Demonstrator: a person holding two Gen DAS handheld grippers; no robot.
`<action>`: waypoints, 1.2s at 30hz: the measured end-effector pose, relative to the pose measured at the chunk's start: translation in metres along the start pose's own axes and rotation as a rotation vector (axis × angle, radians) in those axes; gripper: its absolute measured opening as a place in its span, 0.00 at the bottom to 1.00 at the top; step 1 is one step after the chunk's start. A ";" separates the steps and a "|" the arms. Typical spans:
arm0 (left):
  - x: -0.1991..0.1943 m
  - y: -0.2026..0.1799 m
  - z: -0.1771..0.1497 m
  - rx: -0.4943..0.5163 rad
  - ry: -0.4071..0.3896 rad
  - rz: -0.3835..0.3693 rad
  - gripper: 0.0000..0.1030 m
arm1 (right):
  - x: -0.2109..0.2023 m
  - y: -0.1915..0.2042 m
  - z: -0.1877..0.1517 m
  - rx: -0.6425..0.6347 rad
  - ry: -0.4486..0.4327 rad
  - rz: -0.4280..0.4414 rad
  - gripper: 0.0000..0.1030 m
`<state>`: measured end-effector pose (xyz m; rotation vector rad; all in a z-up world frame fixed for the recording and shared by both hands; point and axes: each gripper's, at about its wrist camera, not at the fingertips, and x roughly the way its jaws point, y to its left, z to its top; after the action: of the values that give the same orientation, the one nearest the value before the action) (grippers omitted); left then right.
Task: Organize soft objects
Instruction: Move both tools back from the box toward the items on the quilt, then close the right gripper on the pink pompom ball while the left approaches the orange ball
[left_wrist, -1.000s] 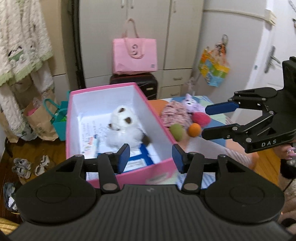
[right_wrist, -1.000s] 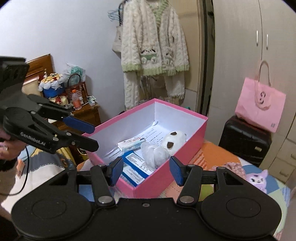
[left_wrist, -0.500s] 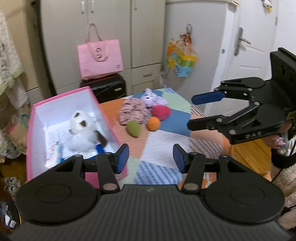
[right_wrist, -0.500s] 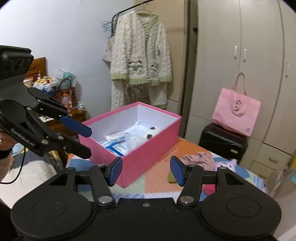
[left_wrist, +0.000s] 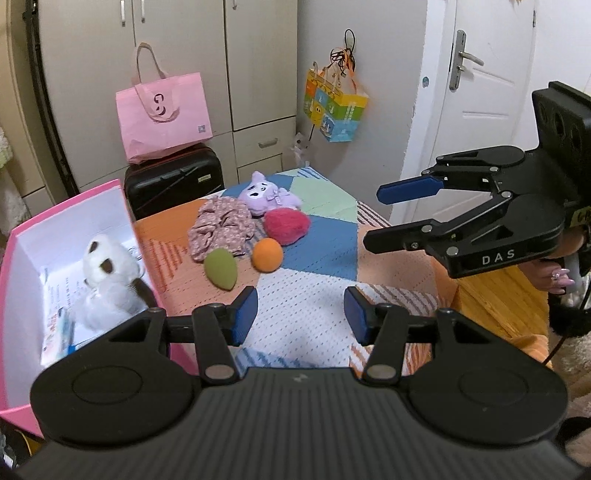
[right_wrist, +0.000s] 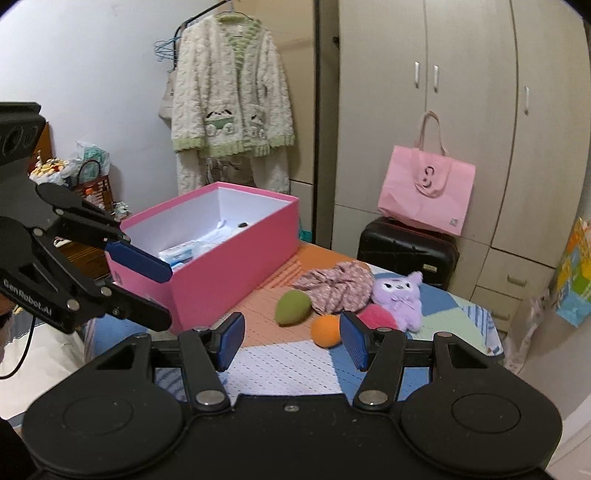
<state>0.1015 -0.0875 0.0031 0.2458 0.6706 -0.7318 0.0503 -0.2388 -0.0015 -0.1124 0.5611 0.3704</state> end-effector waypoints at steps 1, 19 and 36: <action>0.006 -0.002 0.001 0.002 -0.003 -0.001 0.49 | 0.002 -0.004 -0.001 0.008 0.003 -0.001 0.61; 0.094 0.010 -0.006 -0.109 -0.142 0.044 0.48 | 0.079 -0.074 -0.026 0.207 -0.016 -0.021 0.61; 0.172 0.014 -0.008 -0.084 -0.103 0.171 0.46 | 0.151 -0.097 -0.032 0.228 0.036 -0.051 0.61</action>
<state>0.2014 -0.1661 -0.1142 0.1849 0.5732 -0.5474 0.1884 -0.2884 -0.1098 0.0858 0.6312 0.2531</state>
